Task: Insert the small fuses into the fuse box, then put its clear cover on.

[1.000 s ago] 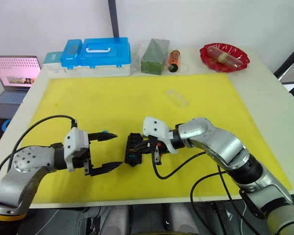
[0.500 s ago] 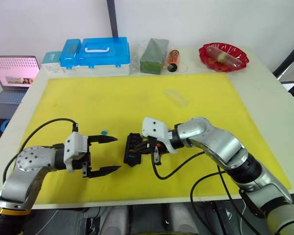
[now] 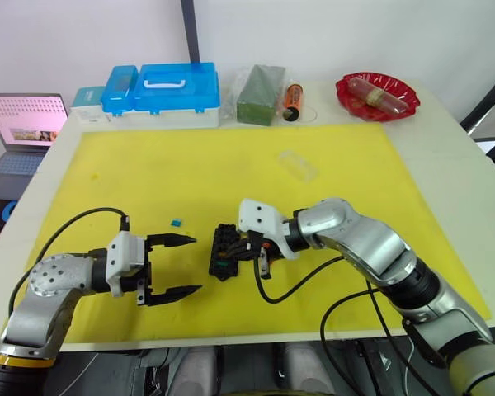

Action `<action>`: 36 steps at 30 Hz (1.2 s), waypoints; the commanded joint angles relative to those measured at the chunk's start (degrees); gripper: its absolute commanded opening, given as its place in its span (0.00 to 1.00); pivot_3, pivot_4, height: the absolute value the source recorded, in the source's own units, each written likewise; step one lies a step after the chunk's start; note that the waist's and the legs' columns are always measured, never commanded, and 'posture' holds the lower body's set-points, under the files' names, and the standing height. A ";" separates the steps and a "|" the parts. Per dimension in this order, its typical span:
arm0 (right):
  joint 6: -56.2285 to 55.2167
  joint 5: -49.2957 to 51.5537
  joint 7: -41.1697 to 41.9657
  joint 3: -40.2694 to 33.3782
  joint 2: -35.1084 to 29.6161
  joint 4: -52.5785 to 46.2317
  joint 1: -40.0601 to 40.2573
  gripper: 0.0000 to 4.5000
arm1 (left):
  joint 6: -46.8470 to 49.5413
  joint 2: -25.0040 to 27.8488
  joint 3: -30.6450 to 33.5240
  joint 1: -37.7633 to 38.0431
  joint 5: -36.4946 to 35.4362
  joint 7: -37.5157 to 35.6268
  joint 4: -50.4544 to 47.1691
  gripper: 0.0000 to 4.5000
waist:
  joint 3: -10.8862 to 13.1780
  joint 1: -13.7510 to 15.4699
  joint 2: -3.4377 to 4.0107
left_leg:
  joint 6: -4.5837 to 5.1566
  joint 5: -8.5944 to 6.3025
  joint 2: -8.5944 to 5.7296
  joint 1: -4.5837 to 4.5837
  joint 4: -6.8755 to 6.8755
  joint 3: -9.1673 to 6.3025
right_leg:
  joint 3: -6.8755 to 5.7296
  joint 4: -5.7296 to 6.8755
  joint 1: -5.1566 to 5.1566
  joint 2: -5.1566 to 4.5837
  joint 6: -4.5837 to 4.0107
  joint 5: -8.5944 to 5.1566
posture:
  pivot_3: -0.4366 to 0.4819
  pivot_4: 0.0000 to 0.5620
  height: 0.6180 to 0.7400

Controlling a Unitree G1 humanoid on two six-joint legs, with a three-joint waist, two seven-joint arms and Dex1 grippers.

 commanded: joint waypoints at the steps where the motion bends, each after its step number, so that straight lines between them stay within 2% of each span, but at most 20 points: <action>1: 0.36 -0.42 -0.28 -0.26 -0.02 -0.72 -0.86 0.00 | -1.79 -0.39 0.11 -0.20 0.11 -0.52 0.41 0.99 | 0.00 0.01 0.00 | 0.00 0.00 0.00 0.00 0.00 0.00 | 0.00 0.00 0.00 0.00 0.00 0.00 | 0.48 0.27 1.00; 26: 3.30 1.79 -1.71 -1.55 0.13 -1.44 0.24 0.00 | -3.90 -1.80 -0.86 -1.41 0.73 -1.59 1.65 0.99 | 0.00 0.05 0.00 | 0.00 0.00 0.00 0.00 0.00 0.00 | 0.00 0.00 0.01 -0.02 0.00 0.00 | 0.48 0.27 1.00; 29: 2.48 2.00 -1.25 -1.77 0.14 -1.47 0.36 0.15 | -3.91 -1.63 -0.99 -1.49 0.66 -1.48 1.65 1.00 | 0.00 0.04 0.00 | 0.00 0.00 0.00 0.00 0.00 0.00 | 0.00 0.00 0.01 -0.02 0.00 0.00 | 0.48 0.27 1.00; 36: 1.32 2.96 -0.58 -3.03 0.50 -1.46 0.57 0.15 | -3.48 -1.79 -1.46 -2.25 0.69 -1.00 1.62 1.00 | 0.00 0.05 0.00 | 0.00 0.00 0.00 0.00 0.00 0.00 | 0.00 0.00 0.00 -0.02 0.00 0.00 | 0.48 0.27 1.00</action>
